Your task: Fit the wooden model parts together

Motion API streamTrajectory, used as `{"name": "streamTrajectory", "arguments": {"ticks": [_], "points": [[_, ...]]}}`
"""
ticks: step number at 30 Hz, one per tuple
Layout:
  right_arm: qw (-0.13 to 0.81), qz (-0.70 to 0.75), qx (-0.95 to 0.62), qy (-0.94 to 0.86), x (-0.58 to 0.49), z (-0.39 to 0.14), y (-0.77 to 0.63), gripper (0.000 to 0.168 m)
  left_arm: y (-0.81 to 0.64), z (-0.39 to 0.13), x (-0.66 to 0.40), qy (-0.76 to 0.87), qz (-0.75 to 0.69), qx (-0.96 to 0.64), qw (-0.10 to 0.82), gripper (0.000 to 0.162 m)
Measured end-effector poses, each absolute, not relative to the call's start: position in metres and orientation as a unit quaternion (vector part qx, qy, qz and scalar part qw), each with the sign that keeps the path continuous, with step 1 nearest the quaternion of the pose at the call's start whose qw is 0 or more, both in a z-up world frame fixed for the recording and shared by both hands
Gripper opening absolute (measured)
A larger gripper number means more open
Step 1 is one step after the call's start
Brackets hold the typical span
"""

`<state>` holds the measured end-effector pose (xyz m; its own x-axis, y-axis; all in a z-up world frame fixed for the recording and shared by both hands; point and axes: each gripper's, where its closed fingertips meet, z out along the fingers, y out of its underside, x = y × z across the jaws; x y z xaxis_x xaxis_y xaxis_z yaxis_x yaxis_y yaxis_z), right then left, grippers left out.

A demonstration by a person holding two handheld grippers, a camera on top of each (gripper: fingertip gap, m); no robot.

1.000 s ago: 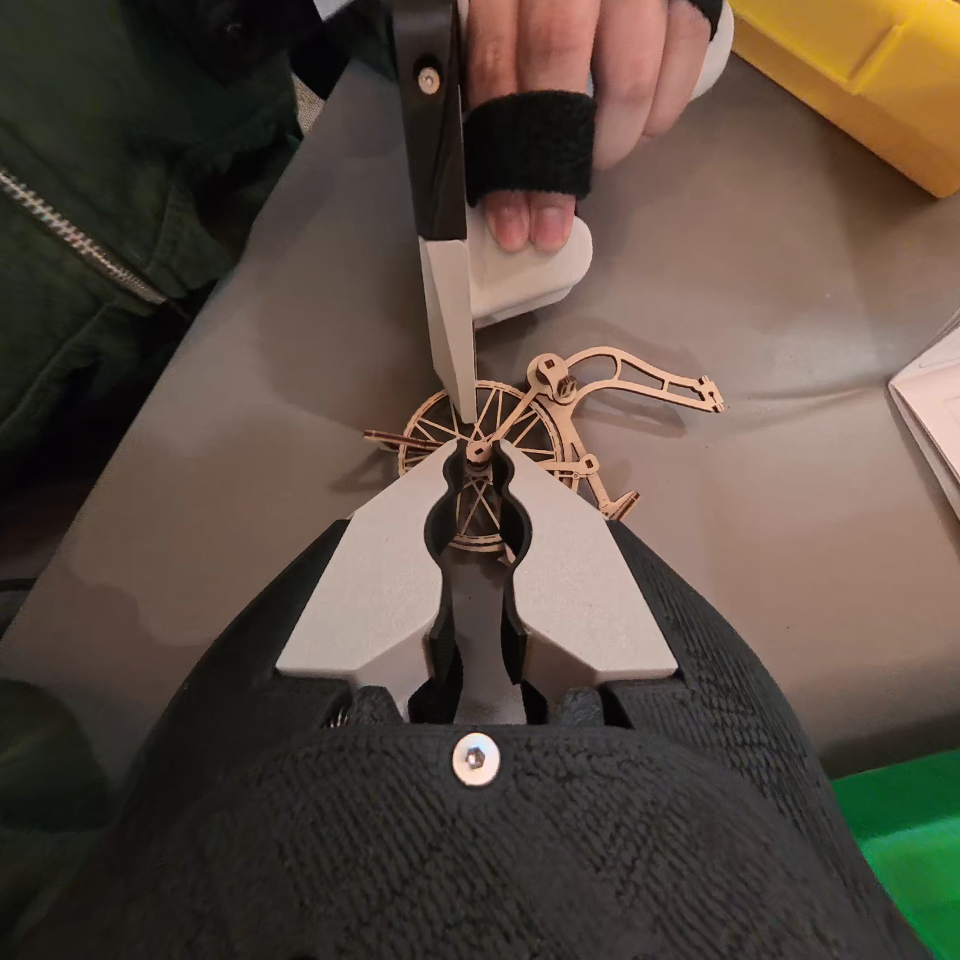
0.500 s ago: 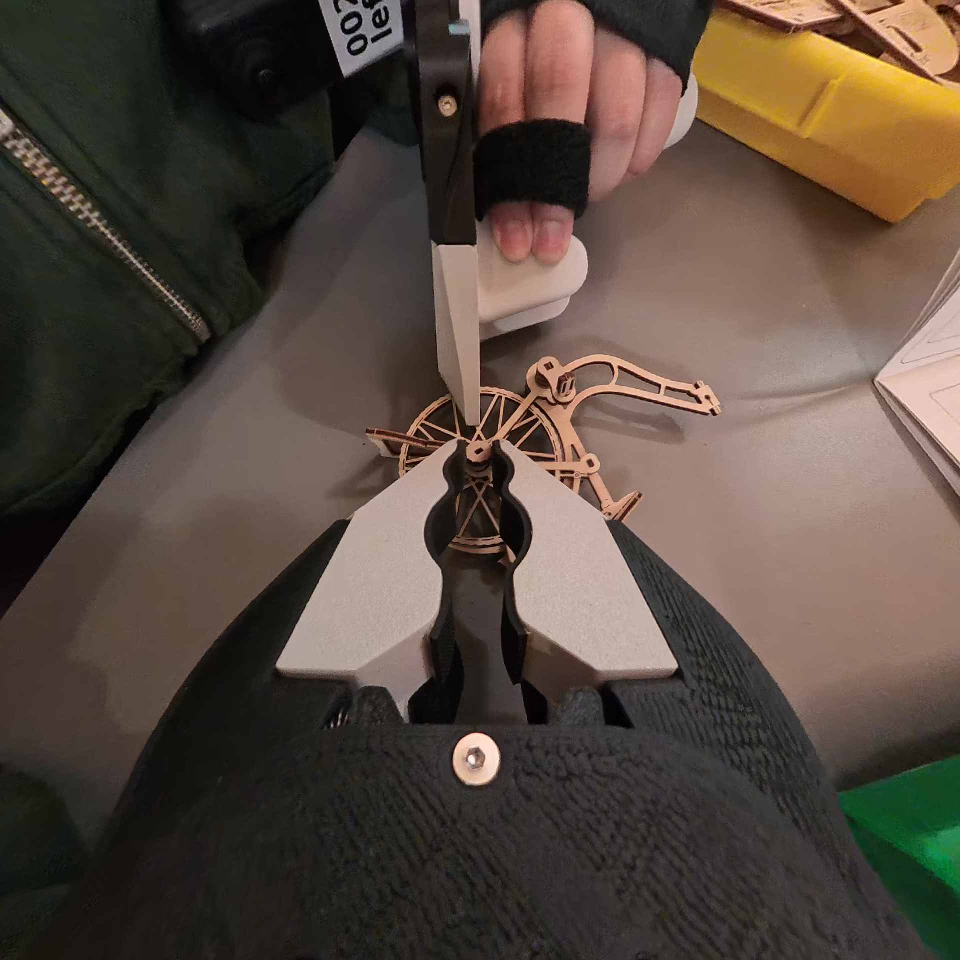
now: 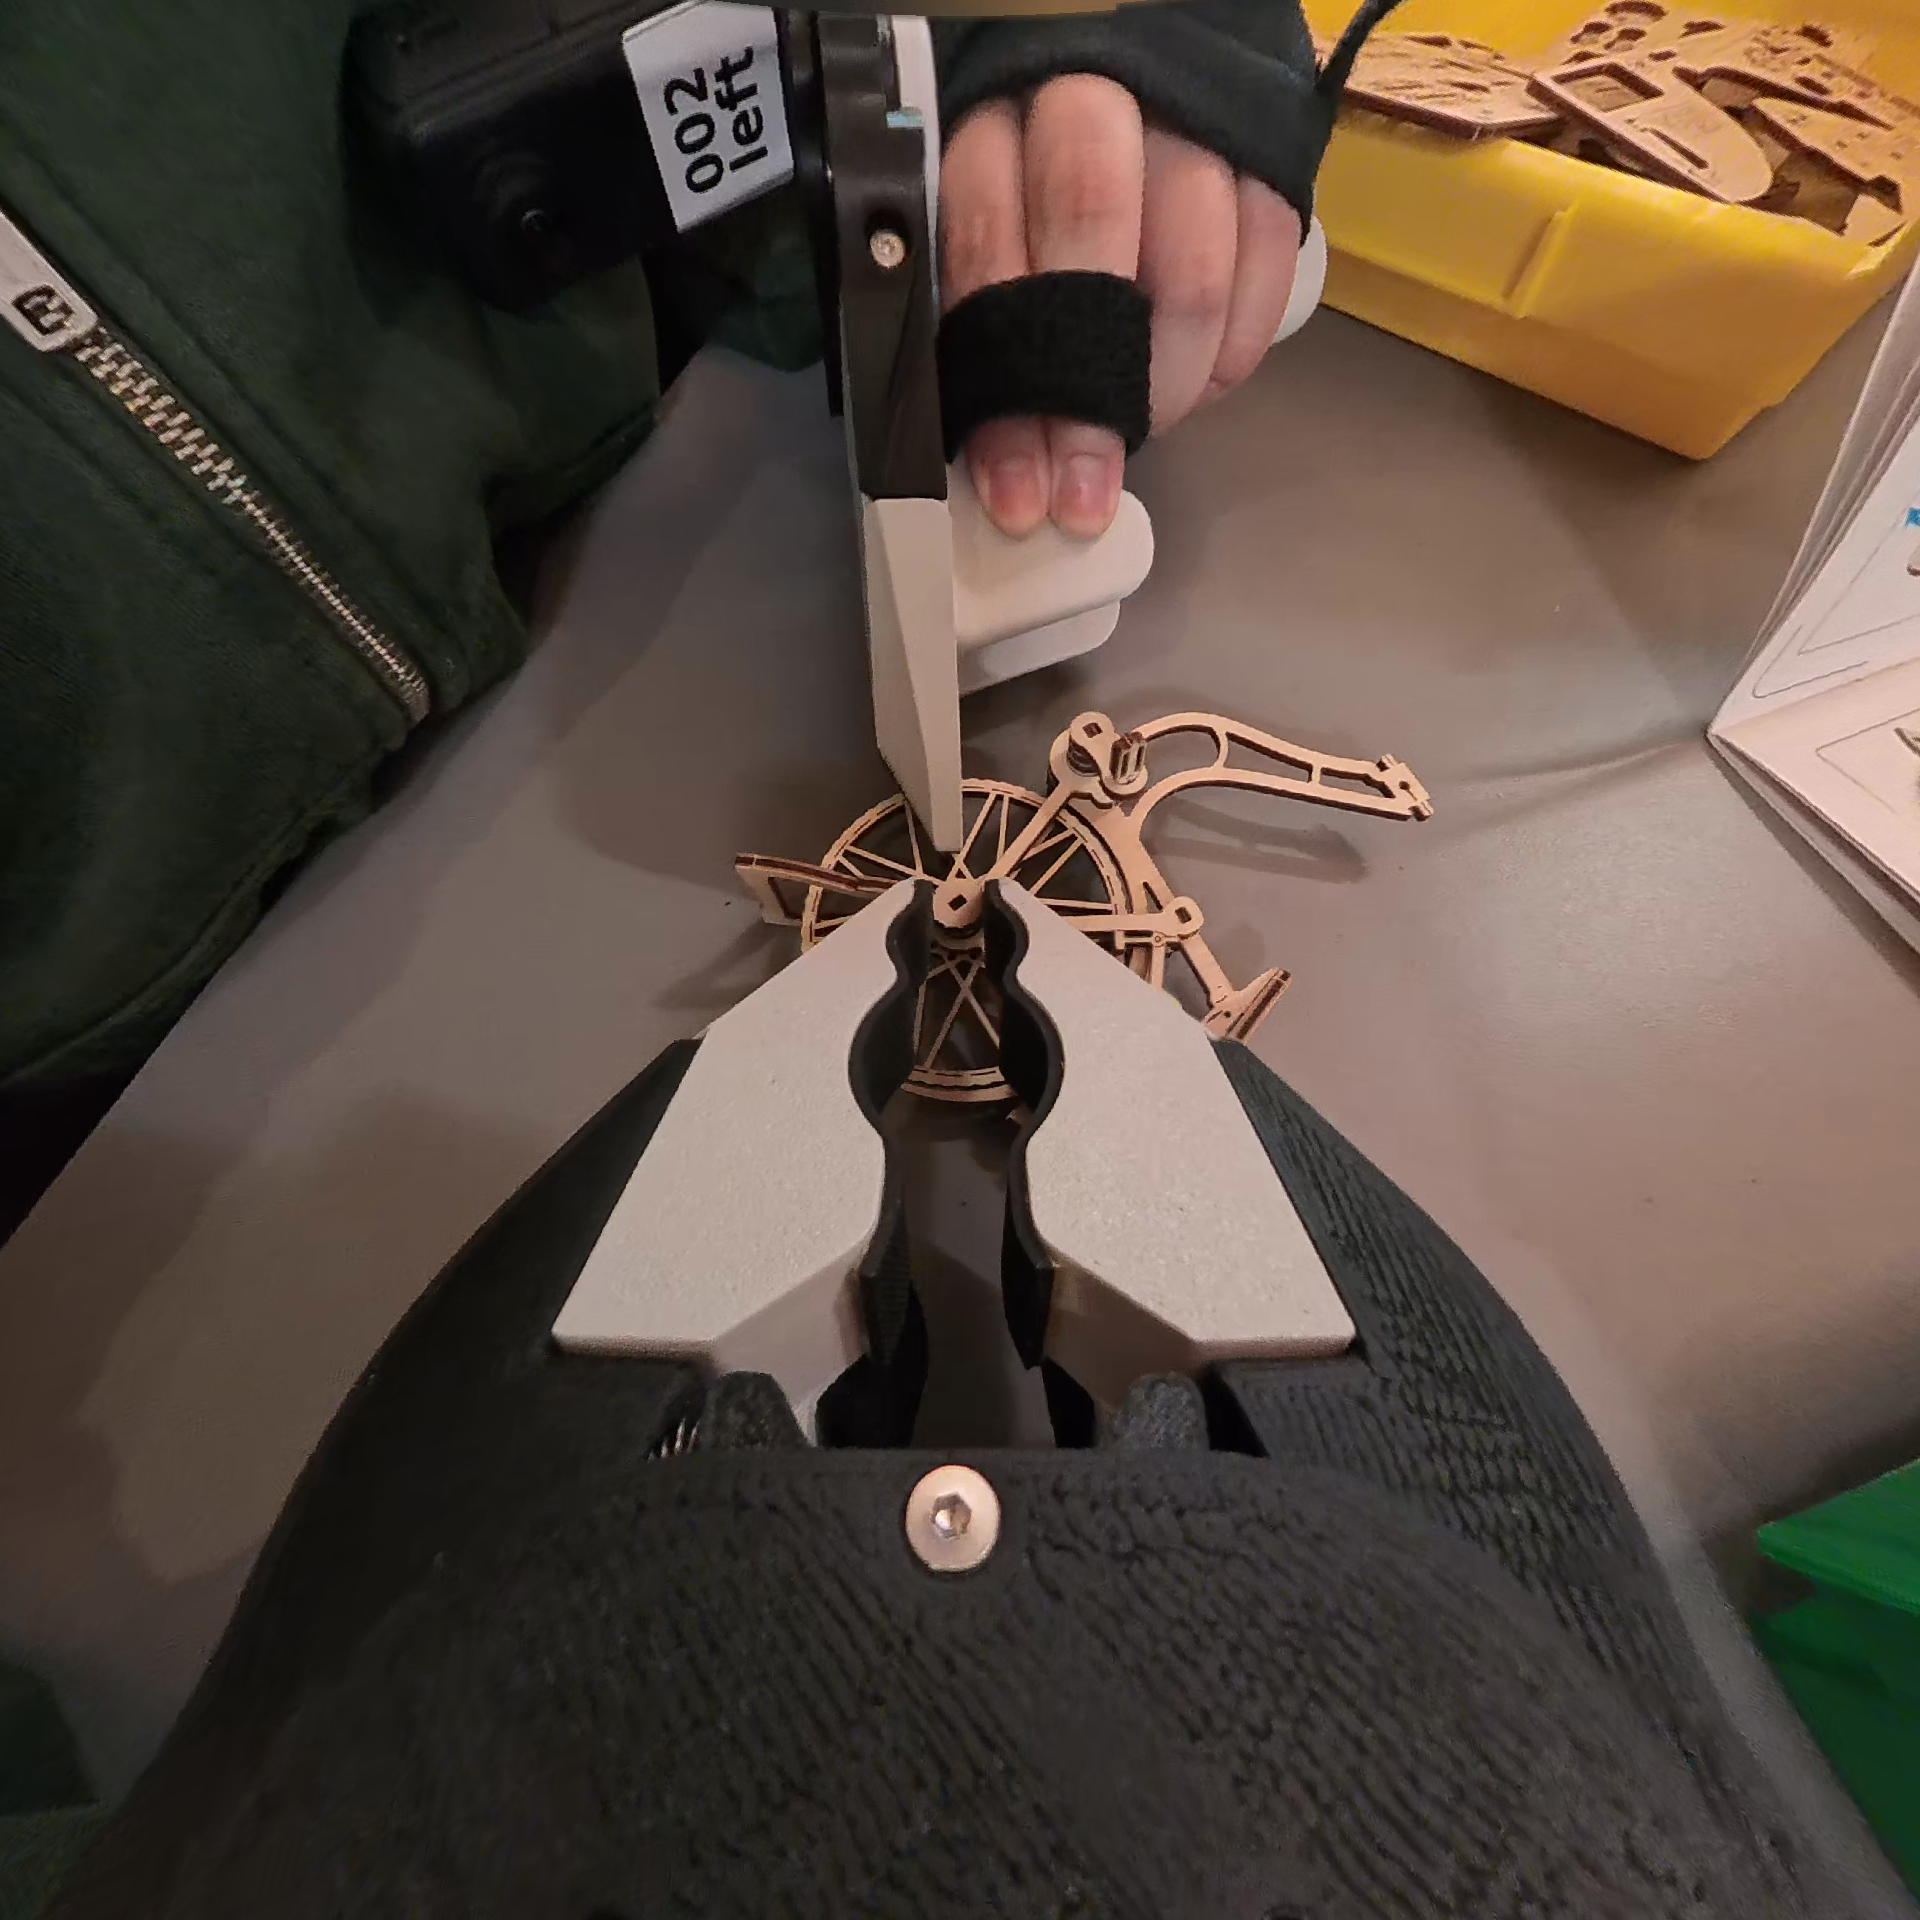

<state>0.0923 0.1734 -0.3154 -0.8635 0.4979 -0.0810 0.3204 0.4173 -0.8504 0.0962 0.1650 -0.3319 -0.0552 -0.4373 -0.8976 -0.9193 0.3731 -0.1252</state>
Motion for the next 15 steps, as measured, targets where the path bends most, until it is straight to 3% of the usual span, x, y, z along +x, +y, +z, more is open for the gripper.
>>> {"name": "streamTrajectory", "arguments": {"ticks": [15], "points": [[0.118, 0.514, -0.261, -0.809, 0.094, -0.302, 0.193, 0.007, 0.164, -0.332, 0.097, 0.676, 0.248, -0.503, 0.478, 0.005]]}}
